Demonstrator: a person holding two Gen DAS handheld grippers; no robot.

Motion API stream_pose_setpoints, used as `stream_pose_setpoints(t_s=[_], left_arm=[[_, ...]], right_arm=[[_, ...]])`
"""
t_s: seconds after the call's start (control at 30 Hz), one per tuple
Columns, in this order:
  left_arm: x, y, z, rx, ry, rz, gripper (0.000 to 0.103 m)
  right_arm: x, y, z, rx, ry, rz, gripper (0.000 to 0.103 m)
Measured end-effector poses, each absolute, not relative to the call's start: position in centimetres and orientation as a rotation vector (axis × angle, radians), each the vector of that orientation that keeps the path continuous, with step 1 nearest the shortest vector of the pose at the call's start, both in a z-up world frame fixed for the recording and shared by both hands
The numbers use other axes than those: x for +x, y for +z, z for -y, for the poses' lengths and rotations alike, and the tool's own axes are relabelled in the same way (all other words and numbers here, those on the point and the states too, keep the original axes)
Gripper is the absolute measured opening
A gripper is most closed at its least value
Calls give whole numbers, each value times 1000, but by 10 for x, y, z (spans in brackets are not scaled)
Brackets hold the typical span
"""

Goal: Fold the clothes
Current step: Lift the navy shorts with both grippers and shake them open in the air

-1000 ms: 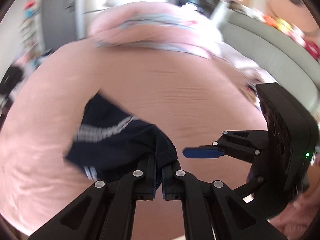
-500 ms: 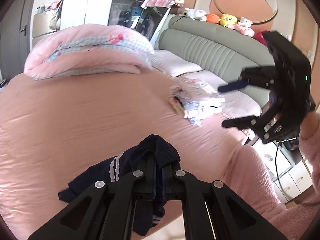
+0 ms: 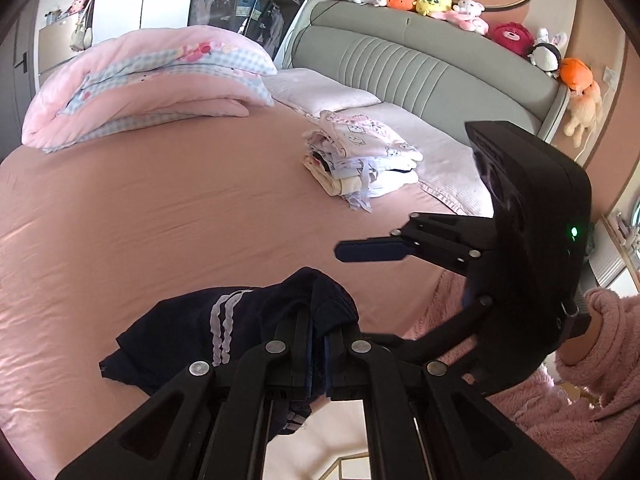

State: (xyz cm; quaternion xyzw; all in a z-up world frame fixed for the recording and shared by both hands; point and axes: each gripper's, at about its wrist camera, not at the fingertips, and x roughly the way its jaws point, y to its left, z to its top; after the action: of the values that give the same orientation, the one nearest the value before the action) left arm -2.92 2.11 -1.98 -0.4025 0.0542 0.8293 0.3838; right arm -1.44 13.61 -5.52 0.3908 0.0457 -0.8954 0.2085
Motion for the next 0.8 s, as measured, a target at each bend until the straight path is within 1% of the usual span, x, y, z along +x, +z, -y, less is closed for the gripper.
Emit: stream_pose_setpoints(t_s=[0.03,0.07,0.1,0.13,0.2,0.23,0.37,0.47,0.5,0.53,0.63,0.67,0.73,0.8], left_arm=[[-27,-18,-18,-1016,2123,-122,2],[-27,-17,-14,-1013,2120,-86,2],[-27,-16,-10,-1017,2114,-45,2],[-27,-14,-4,-1010,2131,-11,2],[-25,-13,6,-1012,2150,24,5],[-23,-12,10,-1013,2176,22,6],[-19,-13,12,-1000,2278,-15,9],[-23,-15,10,-979,2369,57,13],[-24,-18,7,-982,2360,64,16],[-24,-20,3,-983,2353,65,16],[-16,-24,-13,-976,2353,-13,18],[-15,-23,-19,-970,2381,-53,20],[-11,-22,-29,-959,2437,-122,20],[-15,-17,-29,-969,2542,-128,21]], right_arm=[[-15,-55,-131,1078,-2523,-137,72],[-9,-55,-123,1070,-2546,-165,55],[-6,-55,-115,1059,-2560,-185,33],[-5,-53,-110,1040,-2580,-198,31],[-7,-47,-108,991,-2654,-228,16],[-10,-43,-108,966,-2695,-238,16],[-10,-21,-129,910,-2747,-137,16],[2,-2,-135,848,-2784,-174,16],[8,6,-138,824,-2804,-188,16],[14,15,-142,799,-2822,-194,16],[25,47,-160,725,-2847,-102,16],[28,56,-162,707,-2856,-97,16],[32,69,-165,691,-2877,-90,16],[36,76,-172,682,-2873,-41,16]])
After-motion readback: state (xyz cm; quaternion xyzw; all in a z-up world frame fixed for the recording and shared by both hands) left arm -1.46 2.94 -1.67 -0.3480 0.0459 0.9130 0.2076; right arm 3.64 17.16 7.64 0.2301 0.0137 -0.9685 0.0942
